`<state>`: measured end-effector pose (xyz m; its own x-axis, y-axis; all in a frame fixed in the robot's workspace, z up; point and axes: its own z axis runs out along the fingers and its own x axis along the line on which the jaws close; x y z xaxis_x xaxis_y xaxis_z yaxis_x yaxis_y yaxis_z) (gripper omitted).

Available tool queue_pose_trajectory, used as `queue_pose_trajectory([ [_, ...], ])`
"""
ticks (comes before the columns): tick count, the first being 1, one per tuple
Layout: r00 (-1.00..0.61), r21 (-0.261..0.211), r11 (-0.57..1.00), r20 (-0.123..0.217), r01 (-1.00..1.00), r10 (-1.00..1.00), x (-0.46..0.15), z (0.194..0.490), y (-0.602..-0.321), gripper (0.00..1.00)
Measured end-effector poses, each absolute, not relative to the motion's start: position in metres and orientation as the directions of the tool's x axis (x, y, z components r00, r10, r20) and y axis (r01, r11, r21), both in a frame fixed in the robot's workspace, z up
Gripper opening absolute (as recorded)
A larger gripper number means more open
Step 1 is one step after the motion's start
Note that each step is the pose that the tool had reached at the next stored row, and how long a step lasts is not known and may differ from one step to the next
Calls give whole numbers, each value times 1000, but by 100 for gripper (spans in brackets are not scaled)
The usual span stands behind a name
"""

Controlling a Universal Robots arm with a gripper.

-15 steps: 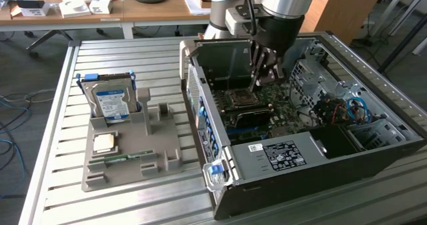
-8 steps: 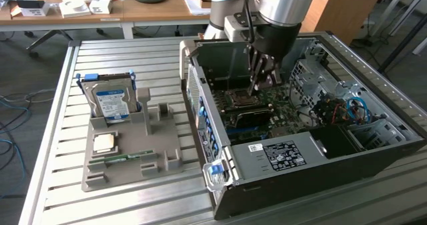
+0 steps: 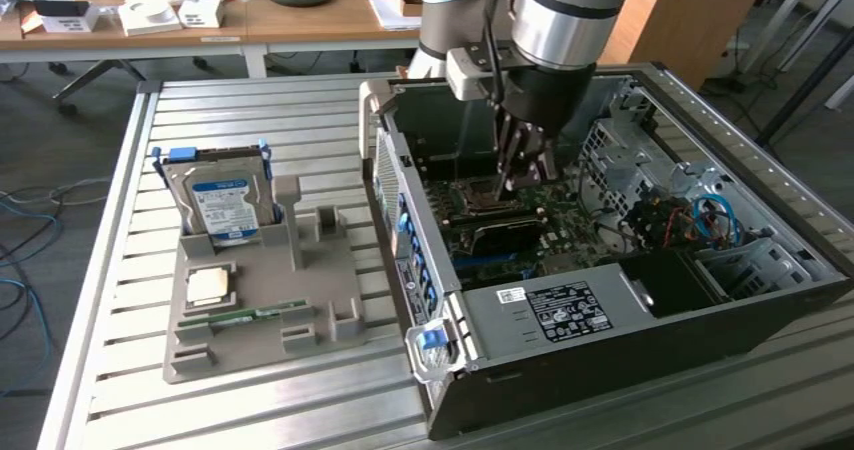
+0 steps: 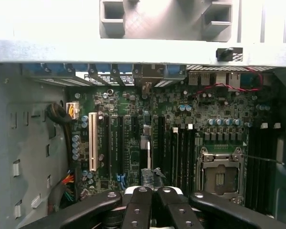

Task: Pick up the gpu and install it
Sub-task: 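Press down on the gpu until it lock into place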

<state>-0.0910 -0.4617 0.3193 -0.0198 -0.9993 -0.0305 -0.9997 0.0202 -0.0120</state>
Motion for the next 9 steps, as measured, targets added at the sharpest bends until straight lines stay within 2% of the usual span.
queue_pose_trajectory([
  [9, -20, -12, 20, -31, -1000, -999, -91, 303, -462, 11],
])
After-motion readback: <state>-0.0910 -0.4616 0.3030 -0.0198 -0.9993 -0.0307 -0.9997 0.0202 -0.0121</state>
